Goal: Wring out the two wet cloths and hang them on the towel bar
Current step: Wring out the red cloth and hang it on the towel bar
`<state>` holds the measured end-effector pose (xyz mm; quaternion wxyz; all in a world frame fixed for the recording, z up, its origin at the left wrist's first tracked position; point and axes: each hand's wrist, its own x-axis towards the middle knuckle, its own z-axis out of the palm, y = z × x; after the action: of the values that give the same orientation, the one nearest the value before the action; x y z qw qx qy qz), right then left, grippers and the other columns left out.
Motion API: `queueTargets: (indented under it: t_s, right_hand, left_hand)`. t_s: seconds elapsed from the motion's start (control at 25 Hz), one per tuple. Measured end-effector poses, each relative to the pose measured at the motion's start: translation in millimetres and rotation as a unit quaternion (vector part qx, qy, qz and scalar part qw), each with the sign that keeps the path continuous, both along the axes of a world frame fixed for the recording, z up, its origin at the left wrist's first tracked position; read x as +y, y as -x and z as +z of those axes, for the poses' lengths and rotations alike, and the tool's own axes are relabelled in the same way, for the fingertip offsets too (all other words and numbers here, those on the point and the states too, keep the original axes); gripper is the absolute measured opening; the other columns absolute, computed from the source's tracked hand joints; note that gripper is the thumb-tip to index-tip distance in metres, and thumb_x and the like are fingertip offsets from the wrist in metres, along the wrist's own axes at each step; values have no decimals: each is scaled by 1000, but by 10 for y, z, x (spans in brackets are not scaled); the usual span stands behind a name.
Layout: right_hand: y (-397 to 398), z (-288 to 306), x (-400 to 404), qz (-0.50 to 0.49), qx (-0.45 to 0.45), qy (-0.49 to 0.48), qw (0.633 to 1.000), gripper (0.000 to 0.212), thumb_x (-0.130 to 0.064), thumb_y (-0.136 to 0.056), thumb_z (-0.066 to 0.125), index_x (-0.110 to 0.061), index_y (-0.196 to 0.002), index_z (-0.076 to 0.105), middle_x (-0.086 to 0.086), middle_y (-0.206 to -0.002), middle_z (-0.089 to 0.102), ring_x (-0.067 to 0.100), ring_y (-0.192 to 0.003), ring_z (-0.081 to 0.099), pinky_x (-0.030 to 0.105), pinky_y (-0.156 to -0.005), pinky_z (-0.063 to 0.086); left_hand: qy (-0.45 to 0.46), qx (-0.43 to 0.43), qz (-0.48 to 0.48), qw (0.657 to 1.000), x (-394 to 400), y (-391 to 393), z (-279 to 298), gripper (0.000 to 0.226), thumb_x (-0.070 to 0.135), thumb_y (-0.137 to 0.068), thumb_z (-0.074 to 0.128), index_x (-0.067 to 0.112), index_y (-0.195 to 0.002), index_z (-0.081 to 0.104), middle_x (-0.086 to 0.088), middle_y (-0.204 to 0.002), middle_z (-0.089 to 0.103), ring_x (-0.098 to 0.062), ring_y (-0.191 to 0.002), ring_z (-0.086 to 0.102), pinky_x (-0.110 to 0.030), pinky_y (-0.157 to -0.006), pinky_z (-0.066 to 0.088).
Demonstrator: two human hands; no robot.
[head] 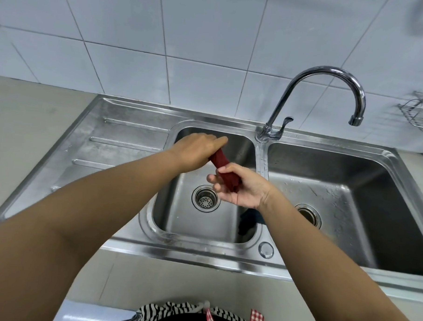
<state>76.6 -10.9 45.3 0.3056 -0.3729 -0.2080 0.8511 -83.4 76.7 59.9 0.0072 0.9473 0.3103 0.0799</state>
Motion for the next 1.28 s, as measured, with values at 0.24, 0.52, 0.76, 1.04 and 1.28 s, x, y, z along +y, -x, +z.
queueTargets:
  t_s: [0.24,0.52,0.76,1.04,1.28]
  right_hand:
    - [54,125,73,166,-154,-22,974,13,-17,-94,53,-15,-81,51,-7,-50,37,0,-32,27,11,-29,16]
    - [38,190,318,221,-652,-258,678,25,-34,-84,60,-19,-72,46,2,-67,54,21,-58,50,28,-55,39]
    - [-89,66,304,190,-801,-408,395,22,-36,-92,49,-18,-102,55,6,-95,68,33,-87,65,33,-62,39]
    - [-253,148,296,164,-787,-494,331,16,-22,-95,44,-11,-105,47,8,-84,67,34,-76,65,34,-55,33]
    - [-210,125,270,89,-759,-536,359,16,-23,-93,50,-10,-102,50,8,-80,65,34,-69,62,33,-52,34]
  left_hand:
    - [-49,144,-35,988,62,-11,238,4,15,-91,48,12,-93,47,-4,-85,52,-27,-83,54,-32,-59,33]
    - [-69,226,29,971,2,-101,217,16,25,-91,48,17,-100,58,-3,-93,68,-30,-87,65,-32,-56,37]
    - [102,172,150,968,-191,-264,139,11,16,-82,53,18,-90,61,-3,-84,61,-30,-79,61,-32,-61,41]
    - [518,-197,286,782,-464,-405,12,20,7,-78,59,14,-68,43,-3,-55,35,-15,-39,26,-17,-39,20]
    - [673,-379,299,561,-702,-458,45,27,2,-85,55,19,-72,38,4,-49,26,-5,-32,16,-13,-34,12]
